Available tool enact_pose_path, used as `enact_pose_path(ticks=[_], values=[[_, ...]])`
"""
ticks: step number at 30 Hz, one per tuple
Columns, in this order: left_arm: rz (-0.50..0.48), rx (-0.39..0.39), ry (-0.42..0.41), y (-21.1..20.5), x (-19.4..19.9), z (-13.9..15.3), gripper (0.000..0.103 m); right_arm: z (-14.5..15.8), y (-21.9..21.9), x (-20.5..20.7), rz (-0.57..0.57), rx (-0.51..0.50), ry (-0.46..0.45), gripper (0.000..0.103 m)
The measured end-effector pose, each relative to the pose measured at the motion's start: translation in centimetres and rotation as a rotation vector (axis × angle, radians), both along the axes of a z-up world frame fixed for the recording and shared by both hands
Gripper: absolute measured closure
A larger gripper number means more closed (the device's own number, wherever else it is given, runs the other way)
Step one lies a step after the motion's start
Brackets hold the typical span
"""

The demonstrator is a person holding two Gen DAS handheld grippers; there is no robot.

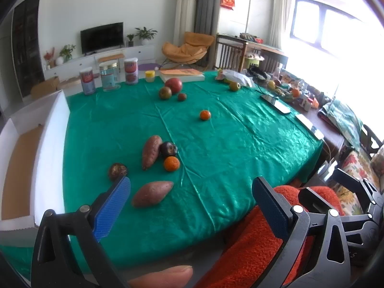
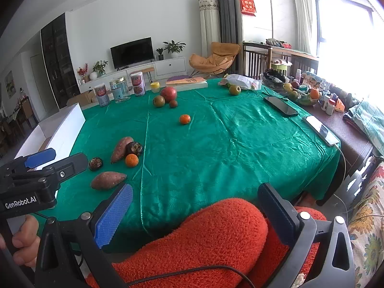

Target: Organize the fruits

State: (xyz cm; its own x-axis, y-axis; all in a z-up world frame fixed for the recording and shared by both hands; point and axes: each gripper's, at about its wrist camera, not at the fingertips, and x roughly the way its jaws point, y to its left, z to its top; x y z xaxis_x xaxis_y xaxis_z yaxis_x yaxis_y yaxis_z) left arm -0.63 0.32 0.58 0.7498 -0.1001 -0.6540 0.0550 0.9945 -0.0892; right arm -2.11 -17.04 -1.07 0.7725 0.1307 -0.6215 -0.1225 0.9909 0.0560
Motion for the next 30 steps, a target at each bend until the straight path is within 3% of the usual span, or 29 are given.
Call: enact_pose_path(ticks=[23, 30], values=[[0.001, 0.015, 0.027, 0.0, 0.3, -0.1, 0.001, 0.4, 0.0, -0.2, -0.004, -0.005, -0.019, 0.000], [0.116, -0.024, 0.187, 5.4, 0.4, -2.9, 0.001, 1.3, -0.9, -1.4, -0.017, -0.002, -0.094, 0.000]])
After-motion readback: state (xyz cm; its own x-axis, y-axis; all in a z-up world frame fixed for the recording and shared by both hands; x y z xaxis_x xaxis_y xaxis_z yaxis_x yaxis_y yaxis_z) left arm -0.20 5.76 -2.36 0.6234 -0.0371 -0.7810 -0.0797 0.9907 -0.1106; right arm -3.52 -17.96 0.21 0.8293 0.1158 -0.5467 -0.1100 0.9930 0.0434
